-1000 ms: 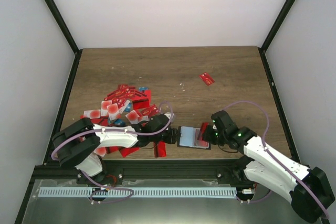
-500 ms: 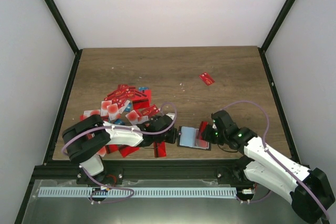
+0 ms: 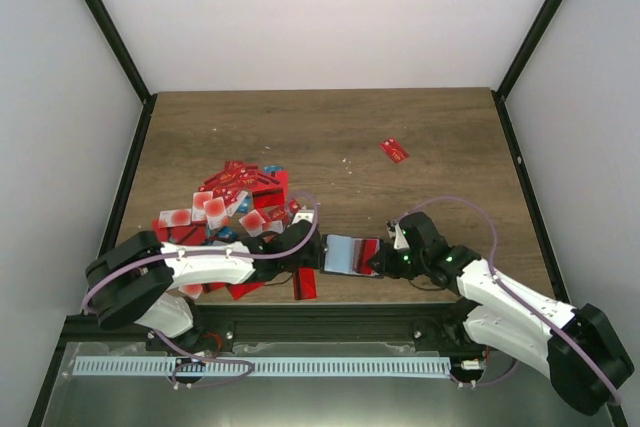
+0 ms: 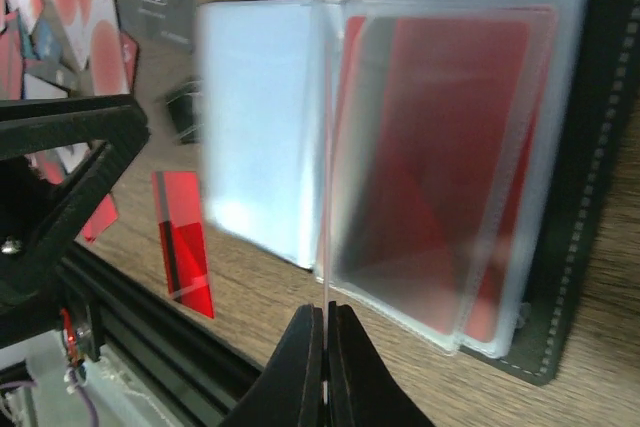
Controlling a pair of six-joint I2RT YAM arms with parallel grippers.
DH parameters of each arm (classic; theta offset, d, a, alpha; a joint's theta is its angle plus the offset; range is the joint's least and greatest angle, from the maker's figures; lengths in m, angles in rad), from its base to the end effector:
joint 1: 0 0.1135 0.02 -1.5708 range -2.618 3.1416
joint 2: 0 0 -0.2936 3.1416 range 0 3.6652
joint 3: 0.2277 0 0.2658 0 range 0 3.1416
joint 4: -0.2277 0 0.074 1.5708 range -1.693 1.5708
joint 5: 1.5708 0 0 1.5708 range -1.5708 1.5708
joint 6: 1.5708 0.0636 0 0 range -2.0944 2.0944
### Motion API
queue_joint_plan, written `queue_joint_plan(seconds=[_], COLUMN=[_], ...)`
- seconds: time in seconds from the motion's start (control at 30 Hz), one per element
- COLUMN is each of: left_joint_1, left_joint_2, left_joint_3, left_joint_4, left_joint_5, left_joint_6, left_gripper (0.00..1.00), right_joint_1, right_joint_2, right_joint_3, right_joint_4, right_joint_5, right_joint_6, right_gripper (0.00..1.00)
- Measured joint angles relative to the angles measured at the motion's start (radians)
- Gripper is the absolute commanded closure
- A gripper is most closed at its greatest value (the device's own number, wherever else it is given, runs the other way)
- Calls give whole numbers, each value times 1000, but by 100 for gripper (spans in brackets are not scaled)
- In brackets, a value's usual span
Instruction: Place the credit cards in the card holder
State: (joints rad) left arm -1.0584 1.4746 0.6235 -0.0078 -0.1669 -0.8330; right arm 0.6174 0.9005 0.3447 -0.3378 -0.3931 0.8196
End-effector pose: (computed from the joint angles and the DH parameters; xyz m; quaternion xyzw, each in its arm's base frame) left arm 0.1548 -0.2536 0.1471 0.0762 0.9314 -0.2359 0.2666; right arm 0.1265 0.1197 0.1545 0.0288 0.9269 0.3531 0.1240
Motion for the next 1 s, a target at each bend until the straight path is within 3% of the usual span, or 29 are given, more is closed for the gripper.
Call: queue_joint_plan(seconds=[0.1, 0.2, 0.47, 1.0], left_joint_1=[0, 0, 0, -11], left_joint_2=[-10, -18, -42, 27], left_joint_3=[-6, -7, -7, -7], left_joint_4=[-18, -39, -34, 24], left_joint_5=[-13, -23, -14, 89], left_joint_6=[-8, -12, 3, 26], left_gripper=[59, 59, 81, 88], right_joint_1=[0, 0, 0, 0], right_joint_2=[9, 7, 29, 154], right_joint_3=[-2, -2, -2, -2], right_joint_4=[35, 65, 134, 227], right_joint_5=[-30, -38, -36, 5], right_joint_6=[-1, 1, 6, 12], right_gripper=[99, 99, 99, 99])
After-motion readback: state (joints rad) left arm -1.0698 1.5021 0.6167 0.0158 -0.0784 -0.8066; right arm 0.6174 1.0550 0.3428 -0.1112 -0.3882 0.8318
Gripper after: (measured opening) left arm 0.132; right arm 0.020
